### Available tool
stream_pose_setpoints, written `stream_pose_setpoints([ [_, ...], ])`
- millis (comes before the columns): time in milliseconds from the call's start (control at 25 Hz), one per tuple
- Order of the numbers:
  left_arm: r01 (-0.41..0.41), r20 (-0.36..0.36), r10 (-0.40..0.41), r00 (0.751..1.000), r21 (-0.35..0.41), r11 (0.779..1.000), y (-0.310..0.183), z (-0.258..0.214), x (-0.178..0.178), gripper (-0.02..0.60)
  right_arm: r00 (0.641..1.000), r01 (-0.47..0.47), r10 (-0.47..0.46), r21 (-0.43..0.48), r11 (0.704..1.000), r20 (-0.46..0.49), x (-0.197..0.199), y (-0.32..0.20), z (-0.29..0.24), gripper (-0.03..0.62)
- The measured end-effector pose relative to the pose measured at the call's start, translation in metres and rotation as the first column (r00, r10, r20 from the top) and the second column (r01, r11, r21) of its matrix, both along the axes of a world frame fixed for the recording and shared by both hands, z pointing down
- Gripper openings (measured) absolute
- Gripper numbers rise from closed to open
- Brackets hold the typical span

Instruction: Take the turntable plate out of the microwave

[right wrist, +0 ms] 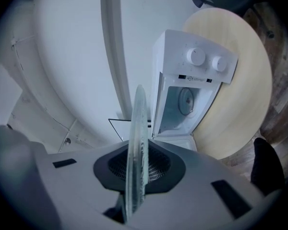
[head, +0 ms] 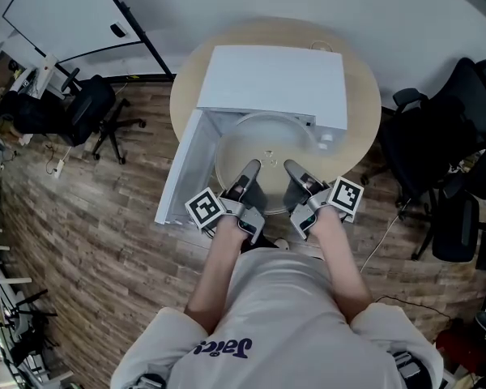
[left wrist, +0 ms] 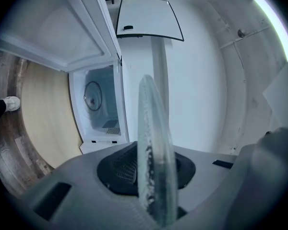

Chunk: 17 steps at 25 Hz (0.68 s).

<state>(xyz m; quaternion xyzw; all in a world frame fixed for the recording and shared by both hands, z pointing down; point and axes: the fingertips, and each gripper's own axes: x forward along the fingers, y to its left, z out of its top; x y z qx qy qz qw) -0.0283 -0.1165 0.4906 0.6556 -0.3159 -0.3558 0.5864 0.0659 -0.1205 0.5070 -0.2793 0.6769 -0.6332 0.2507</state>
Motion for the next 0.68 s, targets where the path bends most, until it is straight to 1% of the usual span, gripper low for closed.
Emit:
stream_pose_setpoints([
  [240, 0.008, -0.026, -0.008, 1.000, -0.024, 1.000, 0.000, 0.008, 0.000, 0.081, 1.000, 0.007, -0.007, -0.025, 1.000, -0.023, 0.000, 0.000, 0.007, 0.034],
  [680, 0.009, -0.023, -0.010, 1.000, -0.039, 0.999, -0.005, 0.020, 0.000, 0.081, 1.000, 0.010, -0.011, -0.038, 0.999, -0.025, 0.001, -0.006, 0.018, 0.034],
])
